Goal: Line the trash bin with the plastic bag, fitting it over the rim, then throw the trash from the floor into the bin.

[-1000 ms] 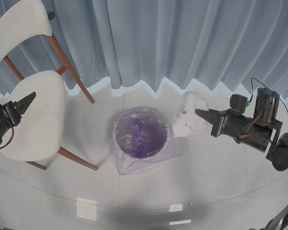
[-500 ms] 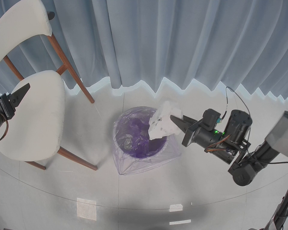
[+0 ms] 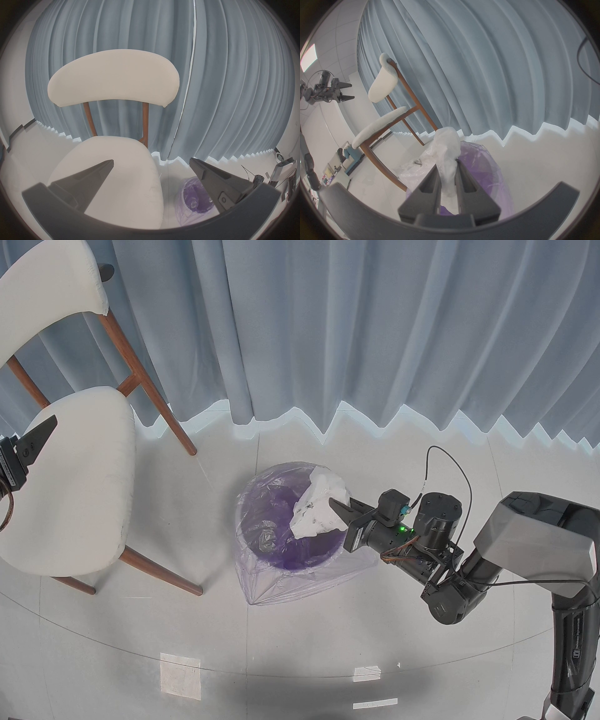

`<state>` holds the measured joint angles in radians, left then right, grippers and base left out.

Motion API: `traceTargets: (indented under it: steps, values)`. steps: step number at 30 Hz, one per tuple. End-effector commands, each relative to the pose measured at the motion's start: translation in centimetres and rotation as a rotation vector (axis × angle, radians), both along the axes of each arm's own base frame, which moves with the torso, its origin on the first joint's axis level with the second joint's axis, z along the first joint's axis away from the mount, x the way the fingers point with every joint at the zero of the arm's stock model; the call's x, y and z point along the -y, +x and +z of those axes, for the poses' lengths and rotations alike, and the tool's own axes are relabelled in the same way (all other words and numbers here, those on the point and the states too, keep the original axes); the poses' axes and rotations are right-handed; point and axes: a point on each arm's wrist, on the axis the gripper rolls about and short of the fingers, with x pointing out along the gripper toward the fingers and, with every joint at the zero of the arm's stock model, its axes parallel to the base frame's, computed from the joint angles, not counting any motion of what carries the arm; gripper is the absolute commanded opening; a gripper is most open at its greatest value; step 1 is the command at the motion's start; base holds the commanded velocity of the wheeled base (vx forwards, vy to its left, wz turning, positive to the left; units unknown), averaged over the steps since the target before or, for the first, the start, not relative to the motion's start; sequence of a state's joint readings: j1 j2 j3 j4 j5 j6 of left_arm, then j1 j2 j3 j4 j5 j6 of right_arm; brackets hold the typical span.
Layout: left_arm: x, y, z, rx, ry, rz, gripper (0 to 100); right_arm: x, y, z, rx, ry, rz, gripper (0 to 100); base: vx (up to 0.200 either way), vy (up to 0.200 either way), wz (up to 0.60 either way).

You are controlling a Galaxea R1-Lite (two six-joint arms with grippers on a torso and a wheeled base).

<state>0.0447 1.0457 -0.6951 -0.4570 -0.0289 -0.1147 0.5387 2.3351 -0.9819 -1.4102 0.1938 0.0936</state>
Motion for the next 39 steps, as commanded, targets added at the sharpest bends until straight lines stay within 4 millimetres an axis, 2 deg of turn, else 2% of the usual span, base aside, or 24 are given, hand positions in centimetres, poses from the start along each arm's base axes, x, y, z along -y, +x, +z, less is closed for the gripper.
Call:
traceTargets:
  steps: [1, 9, 18, 19, 24, 30, 33, 35, 36, 38, 39]
  values:
    - [-0.2, 0.0, -0.3, -0.01, 0.001, 0.012, 100, -0.5, 1.5, -2.8, -0.028, -0.015, -0.012, 0, 0.0, 0.0, 0.0]
    - [-0.3, -0.2, -0.7, -0.019, 0.002, 0.02, 100, -0.9, 2.3, -4.2, -0.032, -0.019, -0.013, 0, 0.0, 0.0, 0.0]
    - [-0.4, -0.3, -0.8, -0.021, 0.001, 0.029, 100, -1.5, 3.5, -4.2, -0.003, -0.002, -0.015, 0, 0.0, 0.0, 0.0]
    - [-0.4, -0.3, -0.8, -0.021, 0.001, 0.029, 100, -1.6, 3.6, -4.3, -0.002, -0.001, -0.015, 100, 0.0, 0.0, 0.0]
    - [-0.4, -0.3, -0.9, -0.024, 0.001, 0.029, 100, -1.7, 3.7, -4.3, 0.005, 0.005, -0.013, 100, 0.0, 0.0, 0.0]
    - [-0.5, -0.3, -1.0, -0.028, 0.001, 0.037, 100, -1.7, 3.4, -3.2, 0.026, 0.018, -0.01, 100, 0.0, 0.0, 0.0]
    - [-0.6, -0.3, -0.9, -0.025, 0.001, 0.043, 100, -1.8, 3.1, -1.3, 0.056, 0.039, -0.013, 100, 0.0, 0.0, 0.0]
    - [-0.6, -0.6, -0.8, -0.014, 0.0, 0.044, 100, -1.8, 2.3, 2.0, 0.106, 0.082, -0.03, 100, 0.0, 0.0, 0.0]
    - [-0.6, -0.7, -0.8, -0.013, 0.0, 0.044, 100, -1.7, 2.2, 2.4, 0.111, 0.085, -0.03, 100, 0.0, 0.0, 0.0]
    - [-0.5, -1.4, -1.1, -0.008, 0.001, 0.044, 100, -0.8, 0.8, 5.6, 0.132, 0.132, -0.053, 100, 0.0, 0.0, 0.0]
    - [-0.5, -1.7, -1.3, -0.008, 0.001, 0.044, 100, -0.3, 0.3, 6.5, 0.136, 0.147, -0.065, 100, 0.0, 0.0, 0.0]
